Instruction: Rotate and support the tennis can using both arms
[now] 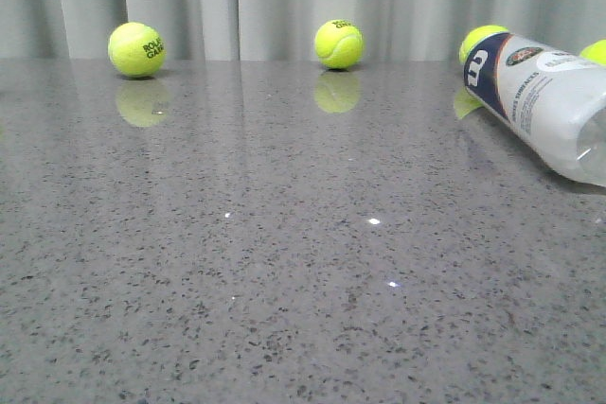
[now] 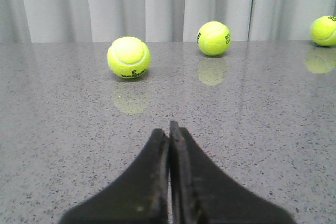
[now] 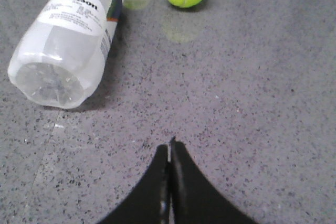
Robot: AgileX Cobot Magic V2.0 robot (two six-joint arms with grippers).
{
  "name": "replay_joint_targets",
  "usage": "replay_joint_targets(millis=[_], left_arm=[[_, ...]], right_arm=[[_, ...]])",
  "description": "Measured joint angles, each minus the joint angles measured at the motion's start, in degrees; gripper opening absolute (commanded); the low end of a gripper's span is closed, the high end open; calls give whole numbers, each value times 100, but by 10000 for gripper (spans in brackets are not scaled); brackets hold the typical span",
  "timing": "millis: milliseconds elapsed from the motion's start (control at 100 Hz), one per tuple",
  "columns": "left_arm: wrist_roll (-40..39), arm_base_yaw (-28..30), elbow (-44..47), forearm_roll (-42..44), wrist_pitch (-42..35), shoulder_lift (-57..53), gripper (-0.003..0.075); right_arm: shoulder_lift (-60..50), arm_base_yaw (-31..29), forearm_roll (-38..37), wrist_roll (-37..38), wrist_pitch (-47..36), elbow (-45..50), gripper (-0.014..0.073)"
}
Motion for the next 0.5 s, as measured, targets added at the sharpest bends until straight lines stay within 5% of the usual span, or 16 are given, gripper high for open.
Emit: replay_joint_targets(millis=[110,330,500], left_arm=[[0,0,0,0,0,0,-19],[0,0,0,0,0,0,-19],[0,0,0,0,0,0,-19]], right_arm=[[657,0,0,0,480,-515,112],[1973,0,8,0,1036,-1421,669],[2935,0,129,0,1446,-2180,631]])
